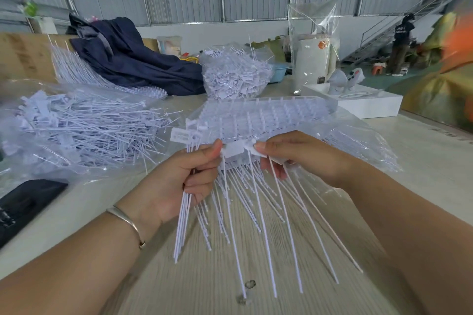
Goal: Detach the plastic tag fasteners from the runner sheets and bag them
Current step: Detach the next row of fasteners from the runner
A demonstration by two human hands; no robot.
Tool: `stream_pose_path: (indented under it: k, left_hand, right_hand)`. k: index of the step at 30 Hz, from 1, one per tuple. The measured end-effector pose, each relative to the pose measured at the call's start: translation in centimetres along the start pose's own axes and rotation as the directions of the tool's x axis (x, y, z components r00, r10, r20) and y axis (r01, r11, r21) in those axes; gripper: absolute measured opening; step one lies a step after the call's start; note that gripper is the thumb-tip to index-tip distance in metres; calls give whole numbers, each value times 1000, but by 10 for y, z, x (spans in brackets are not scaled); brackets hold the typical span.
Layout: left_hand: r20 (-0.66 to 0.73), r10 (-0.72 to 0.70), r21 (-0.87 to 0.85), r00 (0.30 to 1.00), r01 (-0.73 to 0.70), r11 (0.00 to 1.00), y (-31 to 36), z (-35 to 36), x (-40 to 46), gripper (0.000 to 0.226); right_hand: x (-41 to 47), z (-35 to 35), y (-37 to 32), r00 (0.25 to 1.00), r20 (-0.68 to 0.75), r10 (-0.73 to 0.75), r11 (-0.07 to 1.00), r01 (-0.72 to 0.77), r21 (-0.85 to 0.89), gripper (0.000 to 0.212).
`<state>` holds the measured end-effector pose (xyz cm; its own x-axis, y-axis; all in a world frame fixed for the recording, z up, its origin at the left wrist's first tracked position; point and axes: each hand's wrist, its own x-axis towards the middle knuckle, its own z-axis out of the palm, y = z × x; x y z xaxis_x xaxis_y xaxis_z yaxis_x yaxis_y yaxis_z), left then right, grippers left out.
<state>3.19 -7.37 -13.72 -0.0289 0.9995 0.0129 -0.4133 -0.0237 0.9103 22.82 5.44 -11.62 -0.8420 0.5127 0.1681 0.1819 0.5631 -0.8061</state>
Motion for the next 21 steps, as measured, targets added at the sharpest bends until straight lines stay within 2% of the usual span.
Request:
stream_pose_path:
  k: [5, 8, 9, 11, 12, 13, 15, 17, 19, 21]
  left_hand:
    - [28, -1, 8, 1000, 0, 1000, 0, 1, -2, 48]
    - [82, -50, 22, 995, 49, 999, -5, 3, -2, 49]
    - [112, -70, 62, 991, 64, 996, -6, 5, -4, 44]
    - [242, -77, 226, 967, 21, 974, -10, 15, -7, 17]
    - [297, -76, 273, 952, -8, 962, -11, 18, -6, 11]
    - [317, -78, 287, 945, -18, 958, -10, 20, -6, 17]
    - [287, -76, 233, 955, 7, 972, -9, 19, -5, 13]
    - [201, -99, 91, 975, 82, 992, -8, 12, -2, 28]
    - [151, -91, -10, 984, 94, 996, -7, 7, 1, 34]
    - [83, -64, -51, 995, 68, 996, -4, 4, 4, 36]
  right_hand:
    - [-1, 4, -4, 998, 62, 1, 998, -5, 61, 69]
    - [1, 14, -6, 993, 108, -38, 992, 25, 120, 62]
    - [2, 18, -8, 993, 116, -36, 990, 20, 140, 59]
    - [4, 25, -11, 990, 133, -37, 980, 11, 196, 48]
    - [5, 28, -11, 988, 143, -49, 974, 16, 226, 43]
    - [5, 29, -12, 988, 141, -58, 969, 22, 244, 41]
    - [4, 28, -14, 995, 94, -45, 976, 24, 214, 46]
    - [4, 25, -13, 1000, 12, -7, 989, 5, 146, 63]
    - [4, 21, -13, 998, -61, 5, 994, 1, 107, 78]
    - [4, 18, -12, 991, -134, -11, 996, 23, 82, 70]
